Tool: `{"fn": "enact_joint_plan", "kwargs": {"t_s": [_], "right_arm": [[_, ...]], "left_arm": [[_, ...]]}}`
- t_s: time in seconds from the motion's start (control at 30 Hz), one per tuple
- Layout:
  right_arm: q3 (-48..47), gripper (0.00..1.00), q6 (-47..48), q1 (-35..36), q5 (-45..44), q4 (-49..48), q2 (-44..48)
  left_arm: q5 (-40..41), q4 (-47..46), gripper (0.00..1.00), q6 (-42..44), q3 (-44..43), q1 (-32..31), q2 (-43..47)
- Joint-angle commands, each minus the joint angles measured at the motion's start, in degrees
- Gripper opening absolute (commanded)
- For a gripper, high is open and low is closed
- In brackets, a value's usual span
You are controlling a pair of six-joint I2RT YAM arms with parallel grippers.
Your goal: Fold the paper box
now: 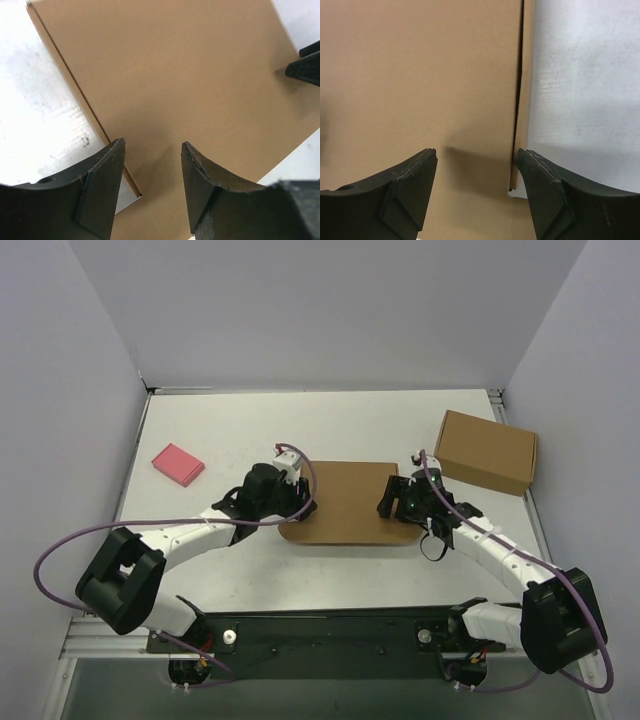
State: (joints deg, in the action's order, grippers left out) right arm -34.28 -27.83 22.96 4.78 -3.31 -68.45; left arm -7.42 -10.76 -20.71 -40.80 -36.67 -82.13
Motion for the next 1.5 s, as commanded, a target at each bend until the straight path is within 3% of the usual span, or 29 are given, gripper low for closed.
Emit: {"fn": "enact_joint_plan", "kwargs": {"t_s": [0.0,0.3,0.47,0.7,0.93,1.17,1.47], "right_arm": [[-7.5,0.69,0.9,-0.8,1.5,5.6,3.7],[-7.8,0.79,4.4,-7.1,10.0,9.1,2.4],[-4.6,0.82,12.0,-5.3,13.9,12.6,7.6],[-5.6,0.85,24.1,21.8,-12.3,18.8,14.4],[-4.3,0.91,37.1,38.9,-28.6,11.6,6.8],[-4.7,0.93,45.7,45.1,-37.9,1.4,-6.2],[-8.9,0.91,54.9,45.6,-41.7,-3.7,-22.3]], "left_arm": [[2.0,4.5,0.59,2.8,-7.8,0.6,4.7],[0.1,5.3,0.74,-0.2,-2.1,4.9,7.2],[-1.7,6.5,0.8,-2.0,2.1,5.5,10.0],[-10.3,13.5,0.82,-4.9,1.2,12.7,17.4],[-18.7,21.7,0.84,-2.6,-4.4,23.8,22.9],[-17.6,30.1,0.86,5.8,-8.9,27.2,24.2],[-15.7,29.3,0.86,7.4,-7.8,27.2,24.6]]}}
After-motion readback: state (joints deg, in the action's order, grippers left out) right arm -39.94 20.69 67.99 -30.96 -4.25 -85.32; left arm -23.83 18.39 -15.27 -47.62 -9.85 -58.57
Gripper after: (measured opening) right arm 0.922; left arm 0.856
